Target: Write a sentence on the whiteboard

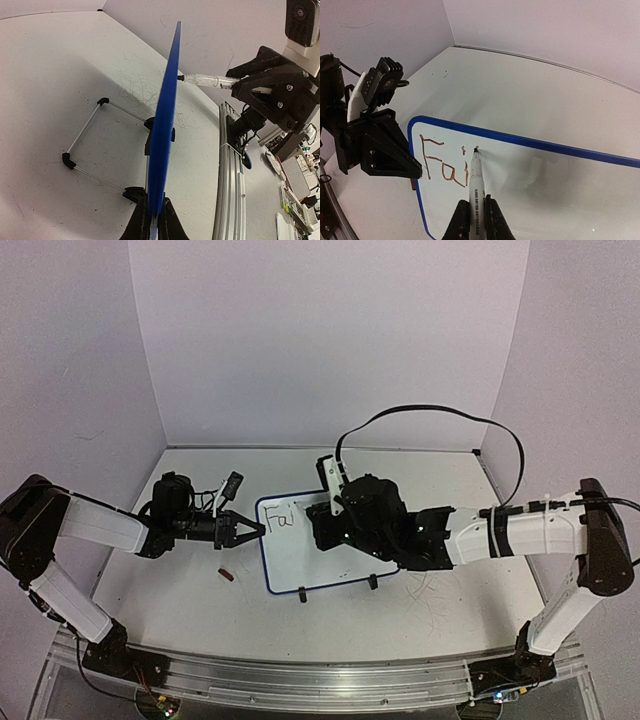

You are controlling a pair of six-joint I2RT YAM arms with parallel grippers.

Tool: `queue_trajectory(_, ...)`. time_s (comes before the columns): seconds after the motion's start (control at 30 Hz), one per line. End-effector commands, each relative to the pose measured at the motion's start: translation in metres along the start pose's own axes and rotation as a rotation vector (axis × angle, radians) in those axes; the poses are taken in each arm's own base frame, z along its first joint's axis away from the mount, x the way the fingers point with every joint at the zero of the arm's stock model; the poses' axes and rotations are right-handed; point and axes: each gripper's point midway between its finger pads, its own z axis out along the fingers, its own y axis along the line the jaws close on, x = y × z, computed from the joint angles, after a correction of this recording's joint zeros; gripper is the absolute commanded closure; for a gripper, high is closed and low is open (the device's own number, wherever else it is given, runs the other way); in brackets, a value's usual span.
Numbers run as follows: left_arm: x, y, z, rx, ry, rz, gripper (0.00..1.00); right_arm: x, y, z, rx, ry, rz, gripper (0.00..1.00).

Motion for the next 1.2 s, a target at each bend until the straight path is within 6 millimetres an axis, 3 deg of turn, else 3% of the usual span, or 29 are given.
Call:
queue_trajectory(0.0, -0.016, -0.012, 0.000, 0.032, -0.021, 0.055, 1.00, -0.002, -0.005, 0.003, 0.031, -0.001, 0.017, 1.00)
queue_trajectory(0.77, -0.017, -0.013, 0.000, 0.035, -0.021, 0.058, 1.00, 0.041, -0.010, -0.005, 0.035, 0.098, 0.042, 1.00)
queue_trajectory(1.17, -0.017, -0.012, 0.000, 0.034, -0.019, 0.057, 1.00, 0.022, -0.016, -0.017, 0.072, 0.055, 0.043, 1.00)
